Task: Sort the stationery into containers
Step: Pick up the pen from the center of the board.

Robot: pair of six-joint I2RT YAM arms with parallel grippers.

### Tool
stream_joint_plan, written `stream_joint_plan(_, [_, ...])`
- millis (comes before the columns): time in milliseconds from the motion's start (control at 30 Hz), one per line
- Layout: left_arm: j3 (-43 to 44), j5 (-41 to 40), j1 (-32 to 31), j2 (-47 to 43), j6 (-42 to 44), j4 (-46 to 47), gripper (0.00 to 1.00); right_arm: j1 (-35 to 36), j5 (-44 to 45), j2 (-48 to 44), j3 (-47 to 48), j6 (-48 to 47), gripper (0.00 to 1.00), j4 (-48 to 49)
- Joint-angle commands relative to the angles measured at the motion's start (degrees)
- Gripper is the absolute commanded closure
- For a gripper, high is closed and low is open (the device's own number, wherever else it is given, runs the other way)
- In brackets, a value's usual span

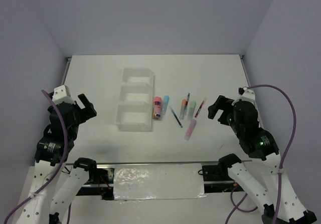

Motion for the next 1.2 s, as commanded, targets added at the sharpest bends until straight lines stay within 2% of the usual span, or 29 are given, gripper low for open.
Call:
stream_joint_plan(0, [0.6, 0.9, 0.2, 0.0, 0.3, 2.6, 0.01, -0.3, -0.3, 1.8, -1.9, 2.7, 0.00, 2.0])
stream_joint_plan(167, [0.7, 1.1, 0.2, 0.6, 0.3, 2.6, 0.01, -0.2, -10.4, 5.8, -10.8, 7.1, 0.00, 15.1])
stream_joint_plan(300, [0.5, 2.1, 0.2, 1.2, 0.8, 2.8, 0.01, 1.9, -4.6, 18.3, -13.9, 14.0, 0.00, 16.8])
stream_joint_plan(400, [0.6, 2.4, 0.1, 2.0, 0.9, 2.7, 0.01, 5.8, 0.5, 22.3, -16.4, 18.1, 0.00, 20.0])
stream_joint_plan(500, [0.4, 3.2, 0.1, 2.1, 1.1, 3.2, 0.01, 10.6, 2.5, 30.8, -16.4, 20.7, 0.04, 23.0])
stream_joint_plan(533, [0.4, 3.2, 0.1, 2.3, 1.2, 3.2, 0.01, 11.0, 2.7, 30.9, -16.1, 20.7, 0.04, 23.0])
stream_joint_plan(733, [0.5, 3.4, 0.0, 2.6, 1.4, 3.1, 0.01, 16.7, 6.1, 39.5, -14.9, 25.1, 0.17, 22.9])
stream_joint_plan(800, [0.4, 3.5, 0.0, 2.5, 1.4, 3.2, 0.01, 18.2, 7.6, 40.4, -15.5, 26.4, 0.18, 23.4])
stream_joint_plan(900, [0.4, 3.8, -0.1, 2.2, 1.5, 3.3, 0.01, 18.4, 7.7, 41.2, -17.5, 27.6, 0.25, 25.7])
stream_joint_plan(1000, [0.3, 4.1, -0.2, 2.6, 1.5, 3.3, 0.01, 18.5, 6.8, 43.5, -17.3, 27.1, 0.40, 26.3])
stream_joint_plan(1033, [0.3, 4.1, -0.1, 2.6, 1.6, 3.3, 0.01, 18.5, 6.5, 44.1, -17.2, 26.7, 0.50, 26.3])
stream_joint_plan(1067, [0.3, 4.1, -0.2, 2.6, 1.6, 3.3, 0.01, 18.6, 6.3, 44.3, -17.1, 26.5, 0.55, 26.3])
stream_joint_plan(1167, [0.3, 4.2, -0.4, 2.6, 1.6, 3.3, 0.01, 18.8, 6.4, 42.1, -17.8, 26.3, 0.61, 26.8])
